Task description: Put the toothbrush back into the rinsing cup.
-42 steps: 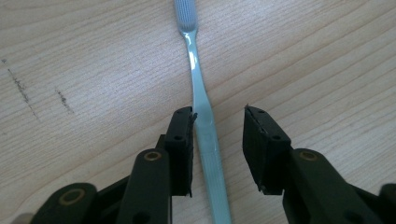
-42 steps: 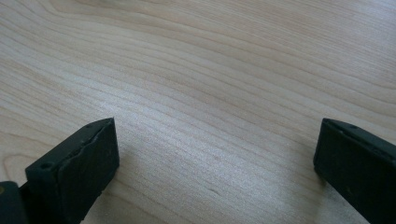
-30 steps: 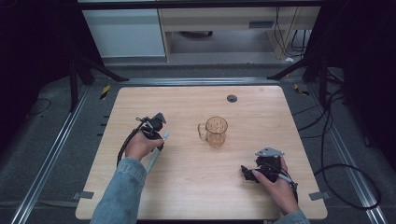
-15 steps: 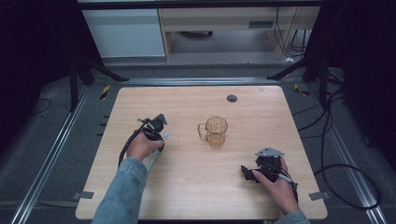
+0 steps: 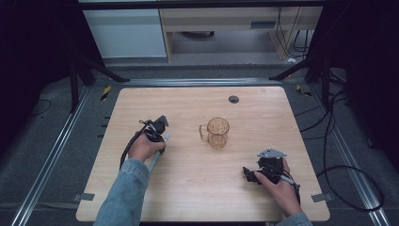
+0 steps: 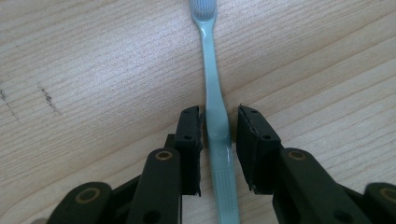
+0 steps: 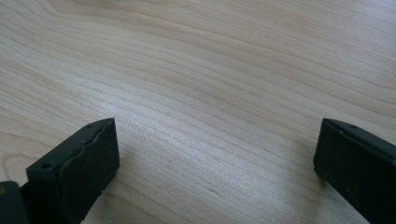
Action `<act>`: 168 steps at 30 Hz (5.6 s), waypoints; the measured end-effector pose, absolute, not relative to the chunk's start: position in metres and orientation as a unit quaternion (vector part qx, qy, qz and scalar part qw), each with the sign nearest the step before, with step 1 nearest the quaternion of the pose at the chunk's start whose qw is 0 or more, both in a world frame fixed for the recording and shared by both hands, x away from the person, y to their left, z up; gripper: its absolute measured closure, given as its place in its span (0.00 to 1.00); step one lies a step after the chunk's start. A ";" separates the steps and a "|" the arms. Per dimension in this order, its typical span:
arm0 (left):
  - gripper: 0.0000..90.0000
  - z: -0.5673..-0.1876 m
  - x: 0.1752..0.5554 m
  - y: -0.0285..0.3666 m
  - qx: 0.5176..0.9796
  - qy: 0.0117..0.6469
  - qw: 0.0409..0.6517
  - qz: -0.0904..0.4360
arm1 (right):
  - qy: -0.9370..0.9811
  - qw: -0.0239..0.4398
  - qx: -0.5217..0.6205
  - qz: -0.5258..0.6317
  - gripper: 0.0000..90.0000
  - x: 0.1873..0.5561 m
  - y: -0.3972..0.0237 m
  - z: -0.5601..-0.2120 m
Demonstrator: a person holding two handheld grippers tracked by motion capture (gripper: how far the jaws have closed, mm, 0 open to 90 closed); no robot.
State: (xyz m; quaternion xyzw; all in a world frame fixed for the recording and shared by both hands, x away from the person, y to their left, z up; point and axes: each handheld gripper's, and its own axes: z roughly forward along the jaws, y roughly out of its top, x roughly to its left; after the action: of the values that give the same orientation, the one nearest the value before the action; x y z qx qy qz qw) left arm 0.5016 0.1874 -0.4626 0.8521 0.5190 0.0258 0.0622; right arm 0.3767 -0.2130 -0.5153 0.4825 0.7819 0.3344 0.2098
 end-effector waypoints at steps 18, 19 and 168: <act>0.87 -0.457 0.498 0.191 0.857 0.508 0.080 0.039 | 0.781 0.209 0.483 0.335 0.01 0.377 -0.213 -0.515; 0.87 -0.457 0.498 0.191 0.857 0.508 0.080 0.039 | 0.781 0.209 0.483 0.335 0.01 0.377 -0.213 -0.515; 0.87 -0.378 0.451 0.092 0.623 0.372 0.603 0.331 | 0.794 0.191 0.466 0.341 0.01 0.374 -0.212 -0.514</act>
State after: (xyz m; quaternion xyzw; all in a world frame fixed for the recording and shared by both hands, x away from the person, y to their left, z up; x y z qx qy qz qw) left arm 0.4511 0.0917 -0.3775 0.6228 0.3725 0.3307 0.6033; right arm 0.3743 -0.2116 -0.5143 0.4655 0.7940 0.3412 0.1910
